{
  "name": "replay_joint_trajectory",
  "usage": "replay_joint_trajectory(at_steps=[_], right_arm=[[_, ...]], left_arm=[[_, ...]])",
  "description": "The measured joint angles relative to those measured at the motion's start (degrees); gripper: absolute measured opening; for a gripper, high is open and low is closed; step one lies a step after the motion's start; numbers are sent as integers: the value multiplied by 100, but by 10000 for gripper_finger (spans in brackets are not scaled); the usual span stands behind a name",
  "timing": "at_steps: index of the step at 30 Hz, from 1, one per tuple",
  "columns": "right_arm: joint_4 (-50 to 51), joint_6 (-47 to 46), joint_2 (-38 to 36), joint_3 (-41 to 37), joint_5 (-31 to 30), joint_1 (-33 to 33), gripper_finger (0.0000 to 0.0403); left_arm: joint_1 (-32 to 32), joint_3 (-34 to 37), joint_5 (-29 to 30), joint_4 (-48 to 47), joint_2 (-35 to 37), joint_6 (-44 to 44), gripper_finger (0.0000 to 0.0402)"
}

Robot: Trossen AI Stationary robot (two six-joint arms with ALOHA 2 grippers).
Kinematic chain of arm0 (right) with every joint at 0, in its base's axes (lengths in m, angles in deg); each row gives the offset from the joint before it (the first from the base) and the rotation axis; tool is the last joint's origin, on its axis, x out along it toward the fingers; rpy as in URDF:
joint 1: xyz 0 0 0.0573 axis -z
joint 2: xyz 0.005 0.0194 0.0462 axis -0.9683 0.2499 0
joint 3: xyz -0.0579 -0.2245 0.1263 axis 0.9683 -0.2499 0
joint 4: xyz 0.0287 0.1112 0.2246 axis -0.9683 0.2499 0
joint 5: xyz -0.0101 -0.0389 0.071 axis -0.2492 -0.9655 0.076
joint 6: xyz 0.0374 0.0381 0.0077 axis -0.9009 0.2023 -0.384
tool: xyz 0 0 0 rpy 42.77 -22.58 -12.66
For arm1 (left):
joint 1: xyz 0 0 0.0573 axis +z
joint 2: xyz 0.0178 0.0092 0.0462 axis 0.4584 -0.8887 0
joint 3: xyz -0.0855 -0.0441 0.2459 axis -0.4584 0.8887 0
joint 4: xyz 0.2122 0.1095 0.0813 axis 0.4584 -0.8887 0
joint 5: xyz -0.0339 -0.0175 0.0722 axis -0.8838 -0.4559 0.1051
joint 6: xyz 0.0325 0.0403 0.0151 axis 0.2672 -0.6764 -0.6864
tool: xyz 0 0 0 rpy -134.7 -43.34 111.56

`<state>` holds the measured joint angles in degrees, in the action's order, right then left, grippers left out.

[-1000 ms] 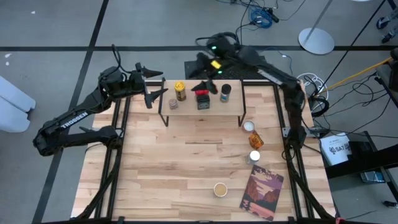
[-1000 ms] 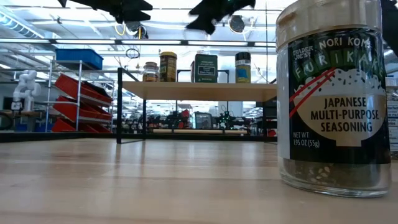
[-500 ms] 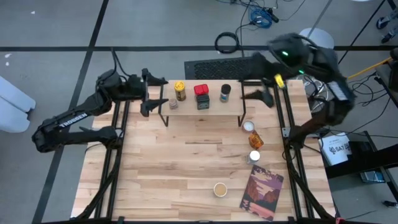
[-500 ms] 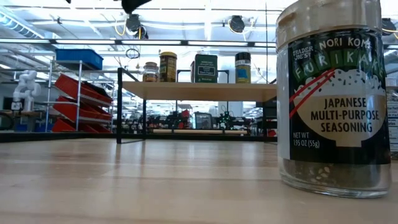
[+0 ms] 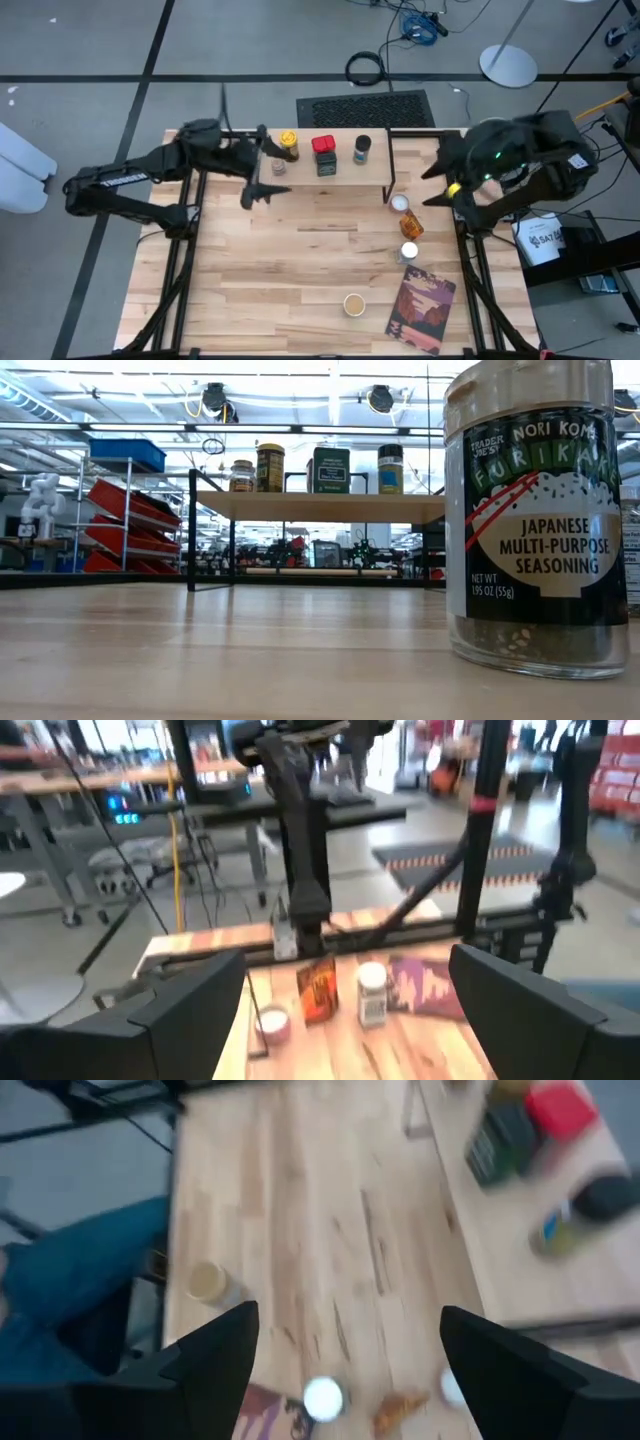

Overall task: Shelf spices
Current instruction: Put the orange seasoning packet on the shelf

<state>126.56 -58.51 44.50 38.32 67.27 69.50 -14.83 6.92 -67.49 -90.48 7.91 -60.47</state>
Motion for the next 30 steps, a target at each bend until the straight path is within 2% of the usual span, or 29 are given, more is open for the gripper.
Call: replay_joint_trajectory(at_steps=[6,10,15,18,24,30], right_arm=[[-10,-1365,-458,-1863,-941,-546,299],[4,-2227,-808,-3146,-1219,-694,299],[-324,-3029,-1137,-4444,-1193,-699,299],[-531,-3401,-1245,-4980,-1134,-697,303],[-939,-3920,-1277,-5724,-1171,-624,322],[-1747,-3744,-1267,-6363,-1129,-450,325]], left_arm=[[-720,-642,1135,-787,-544,-506,360],[-998,-759,1310,-920,-664,-529,360],[-1252,-765,1621,-1174,-694,-490,360],[-1356,-765,1849,-1289,-763,-452,360],[-1486,-765,1875,-1404,-1052,-331,360],[-1601,-765,1955,-1429,-1254,-341,360]])
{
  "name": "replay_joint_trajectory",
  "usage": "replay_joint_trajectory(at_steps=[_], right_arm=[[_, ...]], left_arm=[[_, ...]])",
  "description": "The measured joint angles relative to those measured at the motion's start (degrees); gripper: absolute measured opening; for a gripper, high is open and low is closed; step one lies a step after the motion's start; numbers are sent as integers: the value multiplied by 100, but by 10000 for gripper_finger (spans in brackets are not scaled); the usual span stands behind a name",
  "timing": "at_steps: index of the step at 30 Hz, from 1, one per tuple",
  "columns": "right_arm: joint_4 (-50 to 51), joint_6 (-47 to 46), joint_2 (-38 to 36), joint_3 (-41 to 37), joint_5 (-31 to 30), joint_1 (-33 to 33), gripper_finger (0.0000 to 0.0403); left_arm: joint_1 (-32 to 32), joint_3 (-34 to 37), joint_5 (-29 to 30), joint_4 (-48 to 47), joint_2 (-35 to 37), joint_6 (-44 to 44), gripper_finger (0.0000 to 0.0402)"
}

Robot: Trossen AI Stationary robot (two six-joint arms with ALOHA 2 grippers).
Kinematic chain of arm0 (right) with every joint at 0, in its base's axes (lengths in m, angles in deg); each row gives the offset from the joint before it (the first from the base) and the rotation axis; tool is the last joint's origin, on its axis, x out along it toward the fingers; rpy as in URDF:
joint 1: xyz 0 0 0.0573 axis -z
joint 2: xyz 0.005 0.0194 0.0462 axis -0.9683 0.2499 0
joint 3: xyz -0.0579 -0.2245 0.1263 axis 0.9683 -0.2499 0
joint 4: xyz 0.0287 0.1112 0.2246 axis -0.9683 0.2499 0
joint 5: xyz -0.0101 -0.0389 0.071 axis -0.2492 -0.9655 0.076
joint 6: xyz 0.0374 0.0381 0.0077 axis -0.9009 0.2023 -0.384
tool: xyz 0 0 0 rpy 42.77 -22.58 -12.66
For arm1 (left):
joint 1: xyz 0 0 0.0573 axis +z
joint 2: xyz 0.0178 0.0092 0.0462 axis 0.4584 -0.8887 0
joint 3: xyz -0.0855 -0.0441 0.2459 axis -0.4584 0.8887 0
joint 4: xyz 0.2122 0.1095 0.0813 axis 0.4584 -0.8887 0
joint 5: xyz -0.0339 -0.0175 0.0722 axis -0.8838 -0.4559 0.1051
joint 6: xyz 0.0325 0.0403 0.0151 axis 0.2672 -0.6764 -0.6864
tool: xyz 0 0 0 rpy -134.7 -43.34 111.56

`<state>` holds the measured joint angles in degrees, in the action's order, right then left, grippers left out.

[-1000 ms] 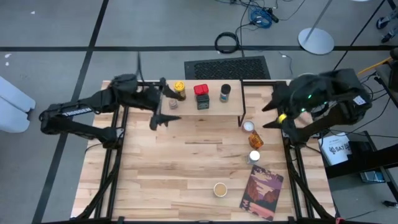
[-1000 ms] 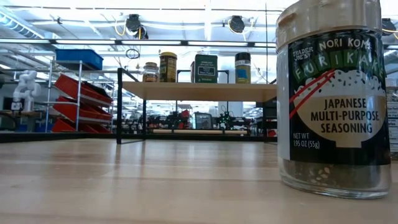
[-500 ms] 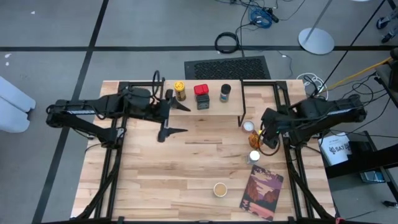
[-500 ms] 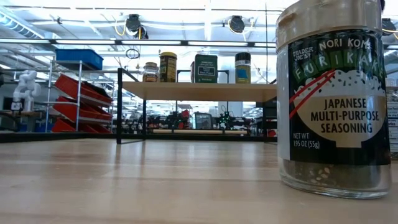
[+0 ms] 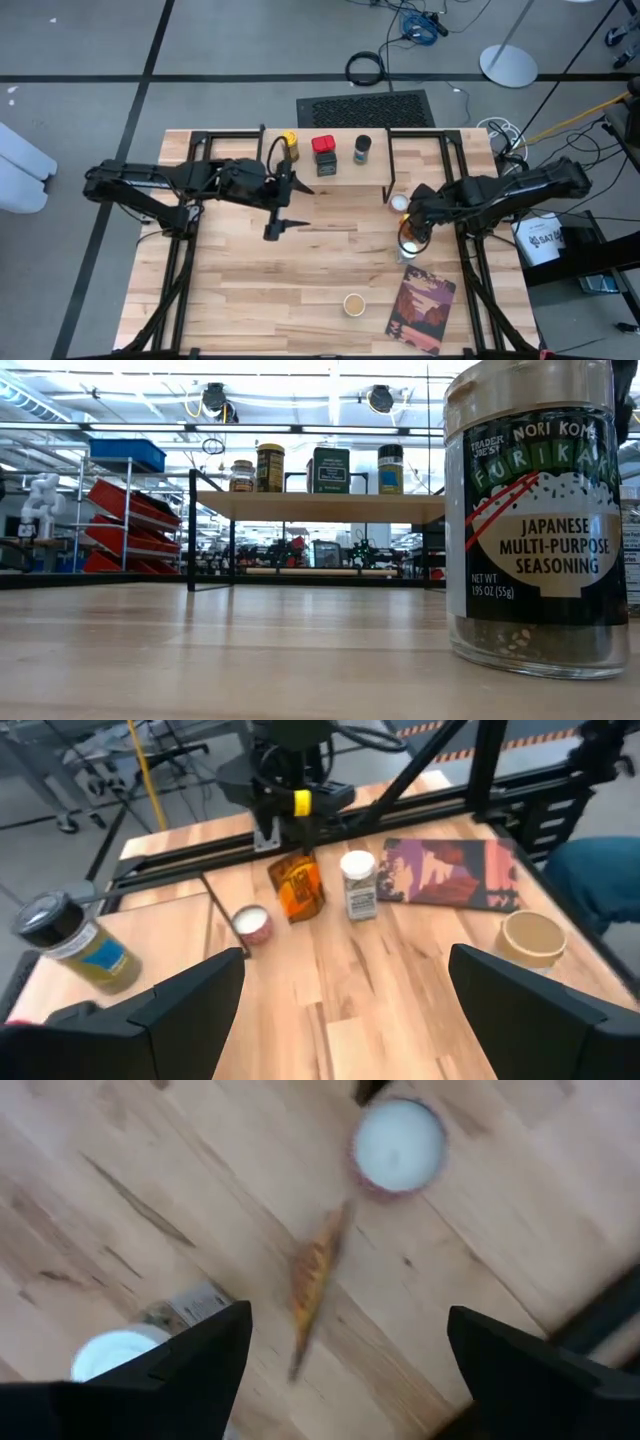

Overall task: Shelf spices
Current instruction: Put the orange seasoning packet on the shelf

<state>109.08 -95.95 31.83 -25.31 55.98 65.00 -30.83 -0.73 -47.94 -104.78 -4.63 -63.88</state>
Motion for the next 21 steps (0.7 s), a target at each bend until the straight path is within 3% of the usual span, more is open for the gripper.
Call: replay_joint_trajectory(at_steps=[11,21], right_arm=[[-486,175,2,-520,216,198,294],[-958,160,7,-937,554,197,154]], left_arm=[[-114,0,538,-71,-4,2,360],[-110,2,892,-64,36,-51,360]])
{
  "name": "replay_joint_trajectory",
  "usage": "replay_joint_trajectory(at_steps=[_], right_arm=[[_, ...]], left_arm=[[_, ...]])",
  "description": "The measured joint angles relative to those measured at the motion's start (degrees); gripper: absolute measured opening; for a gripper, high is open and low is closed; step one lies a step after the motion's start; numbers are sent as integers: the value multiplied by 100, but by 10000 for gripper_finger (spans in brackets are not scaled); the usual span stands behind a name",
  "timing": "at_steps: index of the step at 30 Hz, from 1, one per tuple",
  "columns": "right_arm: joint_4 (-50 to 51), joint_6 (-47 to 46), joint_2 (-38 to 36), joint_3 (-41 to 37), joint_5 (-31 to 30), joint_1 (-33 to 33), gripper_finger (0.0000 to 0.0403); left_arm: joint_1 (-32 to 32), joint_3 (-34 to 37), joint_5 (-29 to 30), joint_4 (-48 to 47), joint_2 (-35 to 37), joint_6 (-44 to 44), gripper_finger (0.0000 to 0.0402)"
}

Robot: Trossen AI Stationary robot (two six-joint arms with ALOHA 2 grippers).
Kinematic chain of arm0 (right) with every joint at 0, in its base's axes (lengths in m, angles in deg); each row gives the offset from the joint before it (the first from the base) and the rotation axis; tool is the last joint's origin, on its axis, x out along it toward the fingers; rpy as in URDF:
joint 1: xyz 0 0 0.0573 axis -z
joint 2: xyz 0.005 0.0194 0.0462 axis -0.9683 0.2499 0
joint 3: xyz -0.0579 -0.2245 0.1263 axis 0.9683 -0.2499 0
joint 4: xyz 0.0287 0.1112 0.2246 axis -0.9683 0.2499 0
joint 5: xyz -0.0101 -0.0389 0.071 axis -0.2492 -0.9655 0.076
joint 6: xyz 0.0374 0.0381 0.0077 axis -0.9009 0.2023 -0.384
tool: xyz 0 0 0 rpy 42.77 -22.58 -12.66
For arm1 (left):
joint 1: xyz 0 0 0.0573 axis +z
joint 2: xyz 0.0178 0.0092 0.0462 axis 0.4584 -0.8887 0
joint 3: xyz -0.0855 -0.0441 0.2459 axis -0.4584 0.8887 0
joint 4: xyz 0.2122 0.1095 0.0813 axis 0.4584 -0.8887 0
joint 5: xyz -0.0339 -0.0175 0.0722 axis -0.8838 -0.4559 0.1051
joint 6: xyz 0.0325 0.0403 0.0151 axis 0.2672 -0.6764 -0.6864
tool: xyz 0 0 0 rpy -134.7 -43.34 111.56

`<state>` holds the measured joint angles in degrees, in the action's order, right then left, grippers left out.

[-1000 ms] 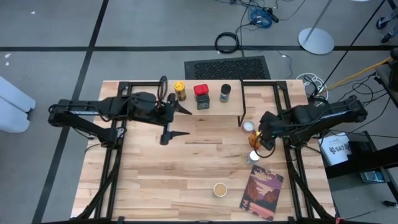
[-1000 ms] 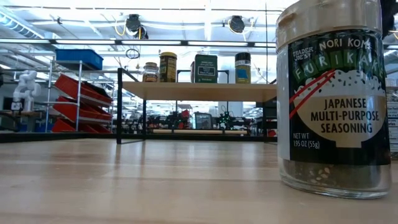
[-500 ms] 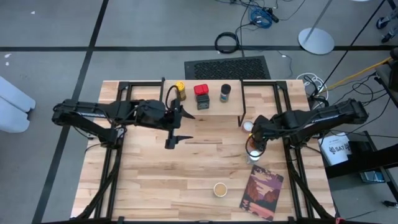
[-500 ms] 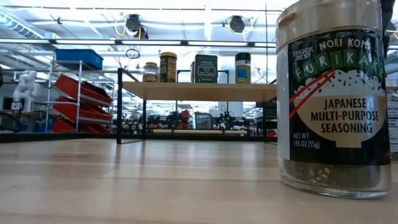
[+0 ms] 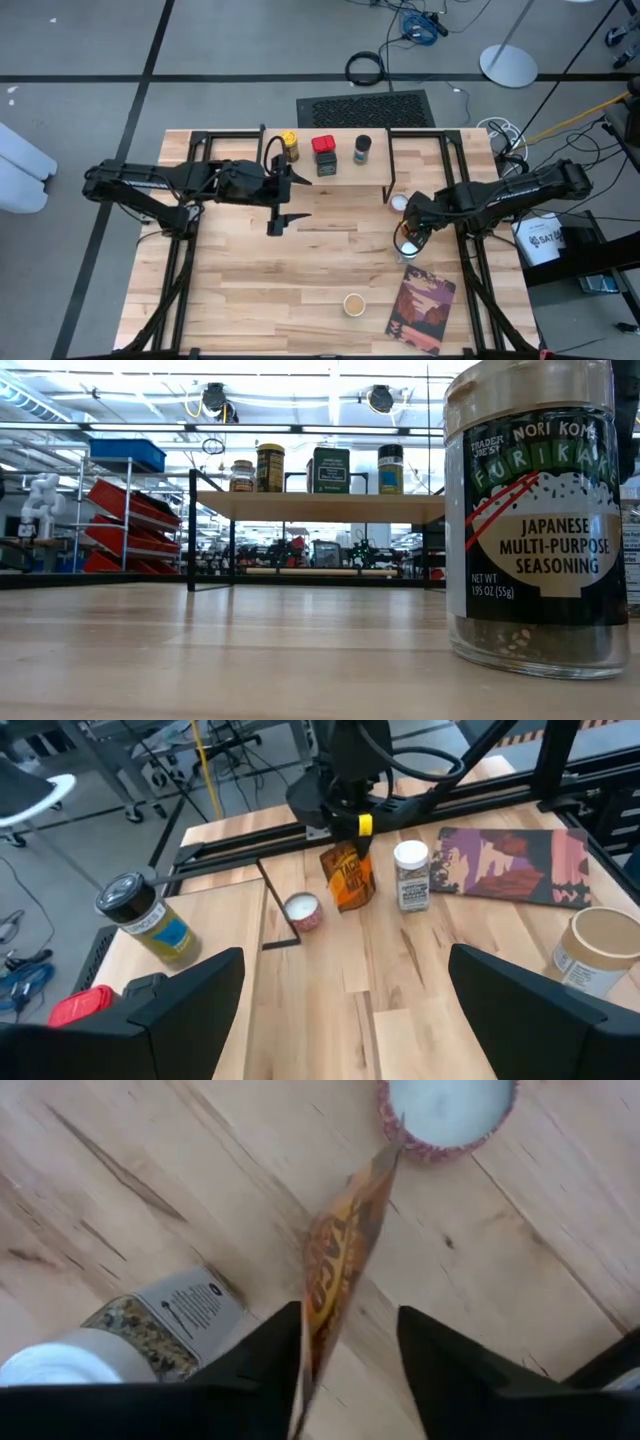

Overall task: Shelf spices
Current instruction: Put the orange seasoning packet on the shelf

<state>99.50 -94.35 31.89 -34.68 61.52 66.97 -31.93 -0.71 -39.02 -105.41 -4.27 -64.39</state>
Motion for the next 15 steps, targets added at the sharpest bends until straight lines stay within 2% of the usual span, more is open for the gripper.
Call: replay_joint_trajectory(at_steps=[11,15], right_arm=[[-126,360,0,1,120,0,12],[-143,450,0,75,320,0,5]], left_arm=[[15,2,221,58,-2,-118,360],[17,2,226,186,-2,82,360]])
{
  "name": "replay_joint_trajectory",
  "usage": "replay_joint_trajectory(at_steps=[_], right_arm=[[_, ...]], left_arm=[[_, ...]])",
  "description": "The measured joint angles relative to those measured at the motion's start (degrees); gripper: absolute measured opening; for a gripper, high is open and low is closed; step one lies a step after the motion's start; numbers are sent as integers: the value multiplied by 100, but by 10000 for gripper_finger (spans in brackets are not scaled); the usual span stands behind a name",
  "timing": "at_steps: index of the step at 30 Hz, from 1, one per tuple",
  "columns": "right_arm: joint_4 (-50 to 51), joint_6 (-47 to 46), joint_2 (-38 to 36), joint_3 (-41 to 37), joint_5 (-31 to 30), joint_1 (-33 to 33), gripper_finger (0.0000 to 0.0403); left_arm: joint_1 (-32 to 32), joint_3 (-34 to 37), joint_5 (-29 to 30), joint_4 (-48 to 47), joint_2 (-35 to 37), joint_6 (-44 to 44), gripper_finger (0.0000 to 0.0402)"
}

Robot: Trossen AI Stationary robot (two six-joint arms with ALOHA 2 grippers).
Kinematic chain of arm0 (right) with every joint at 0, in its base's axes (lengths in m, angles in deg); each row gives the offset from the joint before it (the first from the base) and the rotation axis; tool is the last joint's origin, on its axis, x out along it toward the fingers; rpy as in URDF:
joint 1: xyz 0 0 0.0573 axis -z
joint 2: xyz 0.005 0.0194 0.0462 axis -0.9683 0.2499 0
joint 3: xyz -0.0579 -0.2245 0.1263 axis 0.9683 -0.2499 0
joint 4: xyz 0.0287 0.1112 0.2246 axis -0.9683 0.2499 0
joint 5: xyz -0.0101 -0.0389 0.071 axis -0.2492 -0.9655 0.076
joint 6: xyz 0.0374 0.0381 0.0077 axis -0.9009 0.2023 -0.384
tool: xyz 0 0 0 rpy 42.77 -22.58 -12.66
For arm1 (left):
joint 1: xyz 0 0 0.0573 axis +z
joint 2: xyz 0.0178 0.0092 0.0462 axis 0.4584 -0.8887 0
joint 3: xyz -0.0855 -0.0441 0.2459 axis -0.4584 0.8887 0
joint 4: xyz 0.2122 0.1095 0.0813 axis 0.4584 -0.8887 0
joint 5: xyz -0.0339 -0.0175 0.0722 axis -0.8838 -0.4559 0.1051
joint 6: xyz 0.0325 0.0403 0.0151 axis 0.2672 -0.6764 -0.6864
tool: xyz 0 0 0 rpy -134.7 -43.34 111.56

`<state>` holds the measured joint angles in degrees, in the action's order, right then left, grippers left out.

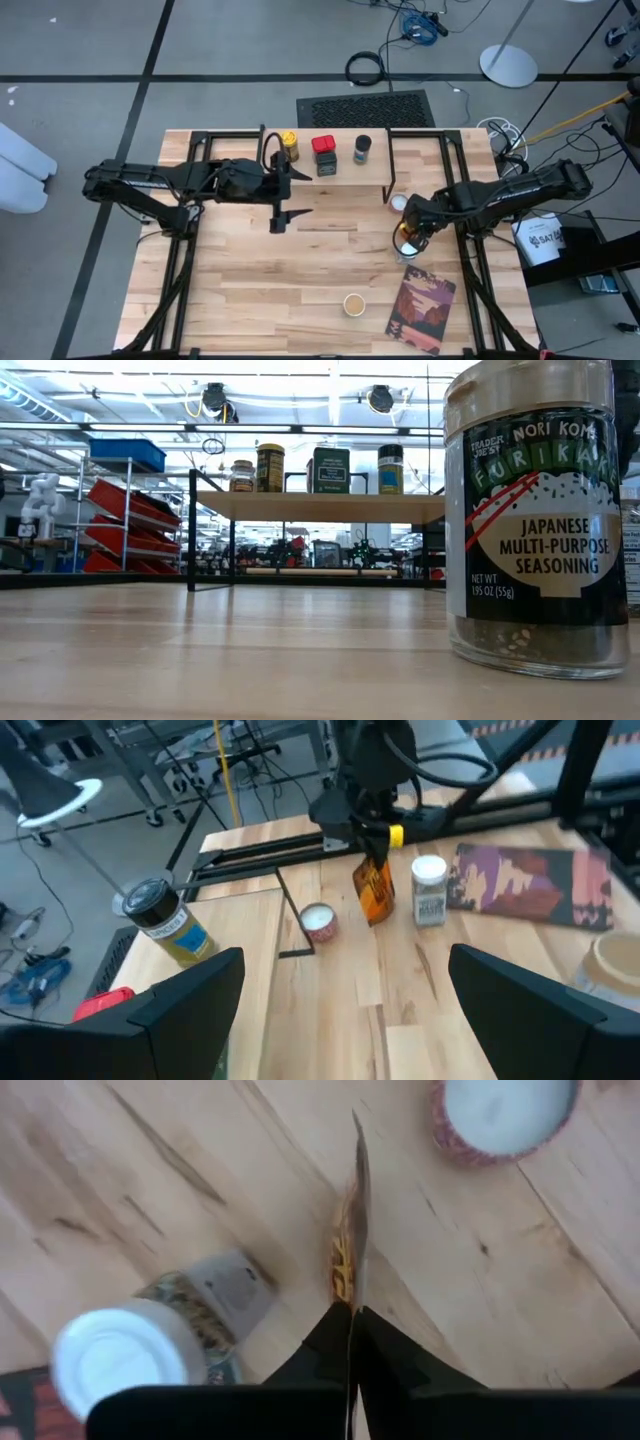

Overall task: Shelf spices
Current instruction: Put the orange seasoning packet on the shelf

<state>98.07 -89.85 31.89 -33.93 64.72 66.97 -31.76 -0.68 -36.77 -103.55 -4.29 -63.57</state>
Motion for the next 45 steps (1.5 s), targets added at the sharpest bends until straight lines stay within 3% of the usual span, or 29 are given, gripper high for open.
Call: replay_joint_trajectory(at_steps=[9,17,21,24,32,37,41,45], right_arm=[[191,241,-2,701,-13,-4,0],[414,695,-4,1628,-84,-6,0],[434,1037,-4,2069,-154,-7,0],[459,1301,-4,2348,-179,-14,0],[321,1820,5,2546,-182,-17,0],[52,2094,147,2548,-182,-15,0],[-225,2306,303,2548,-180,-15,0],[-494,2425,396,2551,-180,-15,0]], left_arm=[[0,0,-334,182,-170,461,360],[206,0,-1068,1249,-896,984,361],[360,2,-1863,1859,-1324,1163,361],[441,2,-1999,2297,-1571,1157,361],[763,2,-2634,3556,-2083,1506,380],[782,2,-2669,3979,-2388,1483,398],[808,-52,-2226,3868,-2464,1624,395],[849,-55,-2152,3859,-2474,1628,393]])
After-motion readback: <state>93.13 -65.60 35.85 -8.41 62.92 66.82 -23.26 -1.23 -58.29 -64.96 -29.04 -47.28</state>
